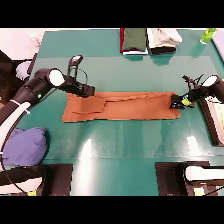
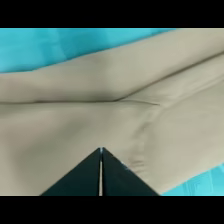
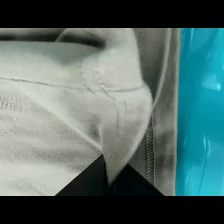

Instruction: Fold the shirts.

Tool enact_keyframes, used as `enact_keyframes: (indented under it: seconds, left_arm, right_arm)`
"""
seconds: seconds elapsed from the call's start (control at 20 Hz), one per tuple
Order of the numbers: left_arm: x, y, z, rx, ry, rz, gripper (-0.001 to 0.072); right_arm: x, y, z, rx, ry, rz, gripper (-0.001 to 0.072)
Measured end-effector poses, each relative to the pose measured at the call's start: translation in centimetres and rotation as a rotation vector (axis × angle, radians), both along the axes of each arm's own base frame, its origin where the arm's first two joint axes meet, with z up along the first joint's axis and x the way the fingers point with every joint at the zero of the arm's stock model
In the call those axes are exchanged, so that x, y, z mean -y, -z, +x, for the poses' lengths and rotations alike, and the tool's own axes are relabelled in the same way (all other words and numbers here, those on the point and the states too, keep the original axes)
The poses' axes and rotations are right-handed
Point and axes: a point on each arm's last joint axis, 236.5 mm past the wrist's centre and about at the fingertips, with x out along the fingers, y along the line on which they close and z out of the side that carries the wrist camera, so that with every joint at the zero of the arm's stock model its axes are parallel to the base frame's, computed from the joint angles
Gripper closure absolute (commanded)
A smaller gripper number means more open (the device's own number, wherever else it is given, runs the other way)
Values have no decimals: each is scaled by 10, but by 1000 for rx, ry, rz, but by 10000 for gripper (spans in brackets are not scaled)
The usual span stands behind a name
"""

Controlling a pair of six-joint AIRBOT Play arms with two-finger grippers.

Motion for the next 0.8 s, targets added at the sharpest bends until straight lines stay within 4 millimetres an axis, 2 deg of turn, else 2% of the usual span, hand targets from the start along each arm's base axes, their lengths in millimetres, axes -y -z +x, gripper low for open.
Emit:
enact_keyframes:
  seconds: [0.15,0.25,0.4,0.6,0.8]
  left_arm:
    - [29,13,-5,-14,39,-22,686]
    - [52,22,-5,-24,68,-33,686]
    - [90,32,-1,-26,121,-44,686]
    - [142,48,1,-31,203,-60,686]
    - [173,67,-7,-70,263,-68,686]
  right_arm:
    - [-3,-13,1,28,-10,-4,696]
    - [-4,-36,7,77,-20,-11,696]
    - [-12,-84,17,163,-54,-19,696]
    - [-41,-158,27,296,-130,-26,696]
    - [-74,-212,28,384,-209,-21,696]
